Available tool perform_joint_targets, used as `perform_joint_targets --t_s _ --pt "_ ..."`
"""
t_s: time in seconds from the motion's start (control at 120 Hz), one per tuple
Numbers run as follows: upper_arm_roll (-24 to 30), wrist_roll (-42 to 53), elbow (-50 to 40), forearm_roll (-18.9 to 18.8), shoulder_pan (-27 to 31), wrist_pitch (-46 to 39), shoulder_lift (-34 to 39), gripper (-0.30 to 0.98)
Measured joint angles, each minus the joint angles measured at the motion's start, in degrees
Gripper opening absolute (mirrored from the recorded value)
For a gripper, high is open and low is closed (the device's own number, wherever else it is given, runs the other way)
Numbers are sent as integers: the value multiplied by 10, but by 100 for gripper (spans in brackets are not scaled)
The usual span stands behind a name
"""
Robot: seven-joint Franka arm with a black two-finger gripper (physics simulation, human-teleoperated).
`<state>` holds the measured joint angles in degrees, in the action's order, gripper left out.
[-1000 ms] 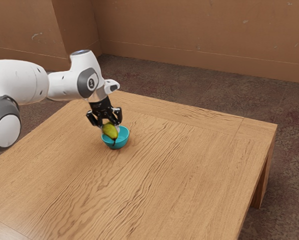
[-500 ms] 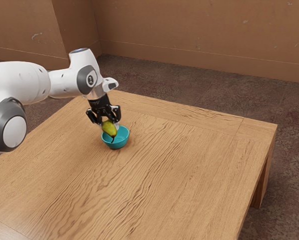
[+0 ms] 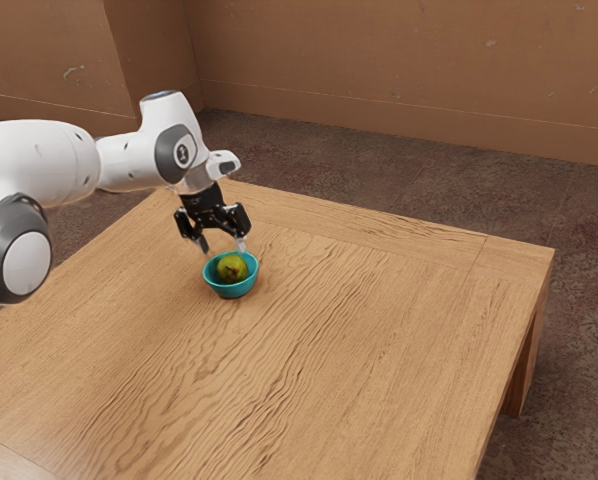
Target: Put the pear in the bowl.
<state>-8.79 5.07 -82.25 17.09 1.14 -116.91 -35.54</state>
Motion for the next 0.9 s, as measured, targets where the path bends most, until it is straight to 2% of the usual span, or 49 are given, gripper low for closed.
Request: perform_joint_targets --t_s 0.167,0.35,0.583,0.717,0.9 --pt "6 13 0 -17 -3 31 47 66" --pt "60 24 -13 -92 -5 107 184 68" --pt "110 27 -100 -143 3 180 351 68" --pt "133 13 -82 -170 0 213 365 68" --pt "140 -3 -76 -179 -28 252 363 69"
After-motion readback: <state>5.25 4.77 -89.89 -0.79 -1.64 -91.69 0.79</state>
